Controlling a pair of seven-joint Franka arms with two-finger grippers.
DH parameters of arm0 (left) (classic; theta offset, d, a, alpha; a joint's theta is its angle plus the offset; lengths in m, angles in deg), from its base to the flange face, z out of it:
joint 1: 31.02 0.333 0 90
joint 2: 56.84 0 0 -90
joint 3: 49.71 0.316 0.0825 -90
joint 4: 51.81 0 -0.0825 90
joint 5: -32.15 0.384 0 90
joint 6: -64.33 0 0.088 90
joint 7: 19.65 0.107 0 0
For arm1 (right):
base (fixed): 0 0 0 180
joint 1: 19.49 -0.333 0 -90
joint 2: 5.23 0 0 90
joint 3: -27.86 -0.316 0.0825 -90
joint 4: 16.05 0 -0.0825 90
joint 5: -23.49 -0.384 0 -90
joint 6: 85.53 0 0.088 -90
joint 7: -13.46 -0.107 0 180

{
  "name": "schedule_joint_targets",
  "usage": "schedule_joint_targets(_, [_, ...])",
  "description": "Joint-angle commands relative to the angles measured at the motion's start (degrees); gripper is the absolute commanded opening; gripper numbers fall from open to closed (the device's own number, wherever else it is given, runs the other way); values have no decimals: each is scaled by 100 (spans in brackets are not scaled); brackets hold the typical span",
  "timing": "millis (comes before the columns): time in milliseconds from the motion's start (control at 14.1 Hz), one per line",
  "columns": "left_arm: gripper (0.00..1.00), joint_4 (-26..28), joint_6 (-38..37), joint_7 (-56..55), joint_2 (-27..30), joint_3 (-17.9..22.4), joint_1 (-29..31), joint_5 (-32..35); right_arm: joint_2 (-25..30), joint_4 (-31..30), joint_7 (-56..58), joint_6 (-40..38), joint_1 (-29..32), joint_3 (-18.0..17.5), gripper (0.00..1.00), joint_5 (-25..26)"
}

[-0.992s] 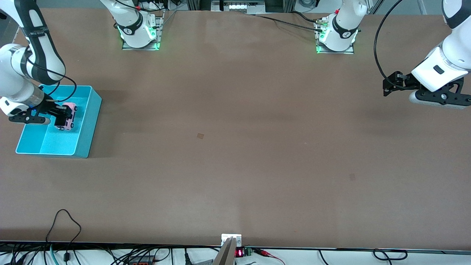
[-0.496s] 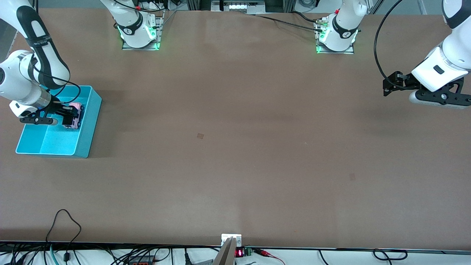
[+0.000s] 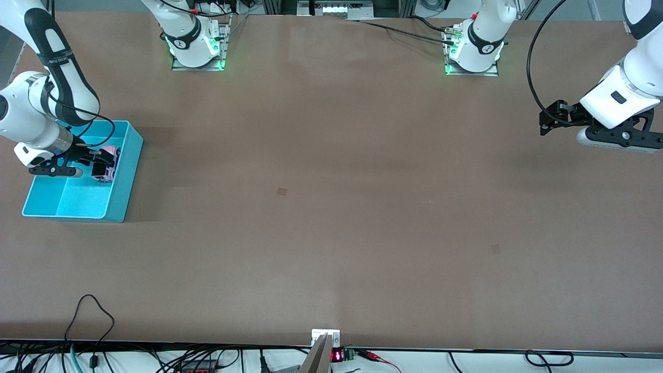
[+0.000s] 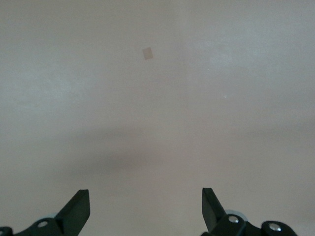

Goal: Wind and store pink jeep toy
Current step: 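Carry the jeep over the blue bin and lower it inside, then open the right gripper to release the jeep in the bin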

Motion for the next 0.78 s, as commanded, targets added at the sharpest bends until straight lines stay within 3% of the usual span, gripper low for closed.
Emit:
schedule_joint_targets(0, [100, -34, -85, -74, 69, 20, -26, -51, 552, -53, 366, -91, 26, -60, 100, 7])
schedule_joint_targets(425, [100, -34, -94, -83, 69, 20, -26, -51, 1440, 192, 331, -1223, -817, -60, 100, -19])
schedule_joint_targets(709, [100, -43, -94, -83, 69, 20, -34, -51, 1538, 1192, 296, -2558, -1529, -60, 100, -238])
